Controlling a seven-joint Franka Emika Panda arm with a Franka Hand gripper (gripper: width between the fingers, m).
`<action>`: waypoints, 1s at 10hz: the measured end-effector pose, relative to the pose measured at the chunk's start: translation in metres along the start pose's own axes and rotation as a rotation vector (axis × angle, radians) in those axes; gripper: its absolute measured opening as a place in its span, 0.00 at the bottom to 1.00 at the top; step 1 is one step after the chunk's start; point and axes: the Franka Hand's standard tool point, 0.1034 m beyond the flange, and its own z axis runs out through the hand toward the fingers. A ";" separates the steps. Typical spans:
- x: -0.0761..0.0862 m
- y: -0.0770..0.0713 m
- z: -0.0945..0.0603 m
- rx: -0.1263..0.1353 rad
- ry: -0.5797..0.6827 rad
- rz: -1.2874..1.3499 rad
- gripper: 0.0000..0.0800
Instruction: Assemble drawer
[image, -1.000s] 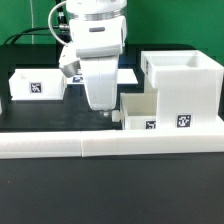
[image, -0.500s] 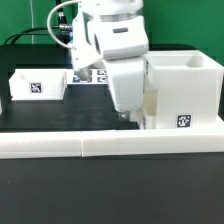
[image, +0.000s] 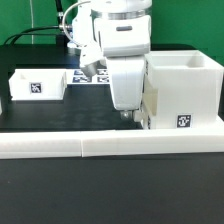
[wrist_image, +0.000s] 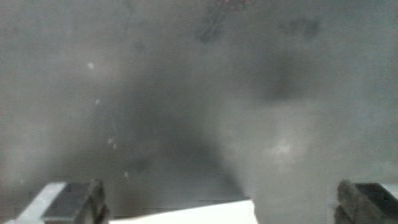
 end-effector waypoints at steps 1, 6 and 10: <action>-0.016 -0.005 -0.002 -0.018 -0.001 0.031 0.81; -0.028 -0.055 -0.014 -0.098 -0.007 0.080 0.81; -0.030 -0.066 -0.014 -0.097 -0.008 0.111 0.81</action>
Offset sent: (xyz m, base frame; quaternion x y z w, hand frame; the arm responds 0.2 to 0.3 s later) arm -0.0426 -0.0017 0.0175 -0.0570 -0.0088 0.0550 0.9968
